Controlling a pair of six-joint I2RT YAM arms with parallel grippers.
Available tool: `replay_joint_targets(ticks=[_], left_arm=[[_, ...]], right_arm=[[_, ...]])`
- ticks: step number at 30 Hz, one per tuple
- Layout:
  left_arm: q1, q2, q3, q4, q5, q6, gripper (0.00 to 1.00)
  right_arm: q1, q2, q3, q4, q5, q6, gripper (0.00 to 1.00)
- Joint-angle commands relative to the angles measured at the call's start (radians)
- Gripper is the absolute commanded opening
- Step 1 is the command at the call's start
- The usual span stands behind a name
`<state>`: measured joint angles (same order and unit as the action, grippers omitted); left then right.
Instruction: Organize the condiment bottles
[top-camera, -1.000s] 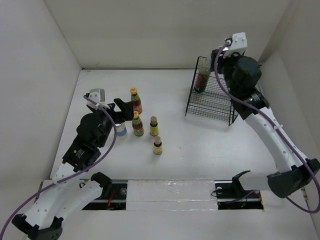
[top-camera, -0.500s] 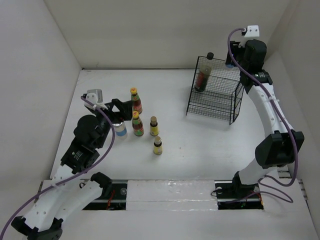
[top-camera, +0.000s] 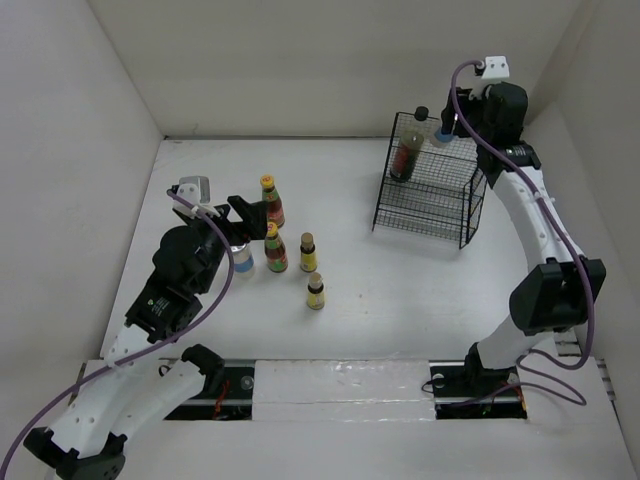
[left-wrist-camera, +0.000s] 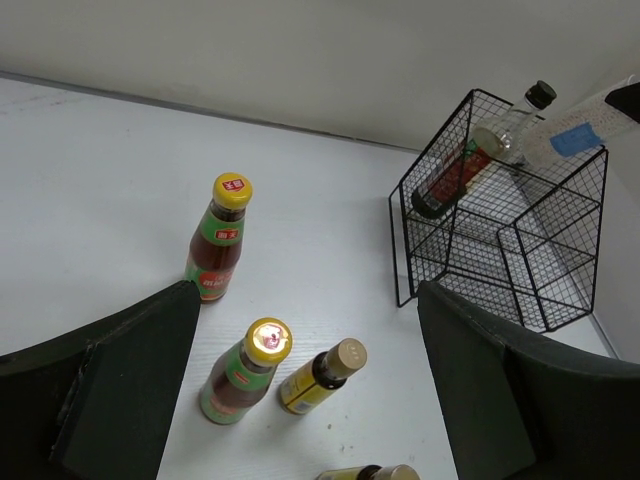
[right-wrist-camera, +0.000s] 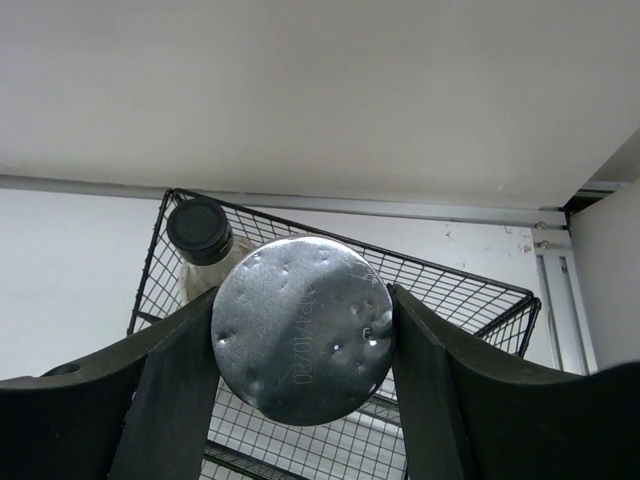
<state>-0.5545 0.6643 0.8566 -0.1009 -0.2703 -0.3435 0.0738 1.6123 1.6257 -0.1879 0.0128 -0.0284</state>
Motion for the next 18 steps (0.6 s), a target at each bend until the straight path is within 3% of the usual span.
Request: replay_joint_targets(ticks=[1,18], left_arm=[[0.001,-0.005,0.022,0.043,-0.010,0.021,0.86],[0.001,-0.005,0.022,0.043,-0.010,0.021,0.86]], right_arm=[[0.000,0.001,0.008,0.117,-0.019,0.013,0.44],[0.000,0.169,0.013,0.096,-0.016,0.022,0.44]])
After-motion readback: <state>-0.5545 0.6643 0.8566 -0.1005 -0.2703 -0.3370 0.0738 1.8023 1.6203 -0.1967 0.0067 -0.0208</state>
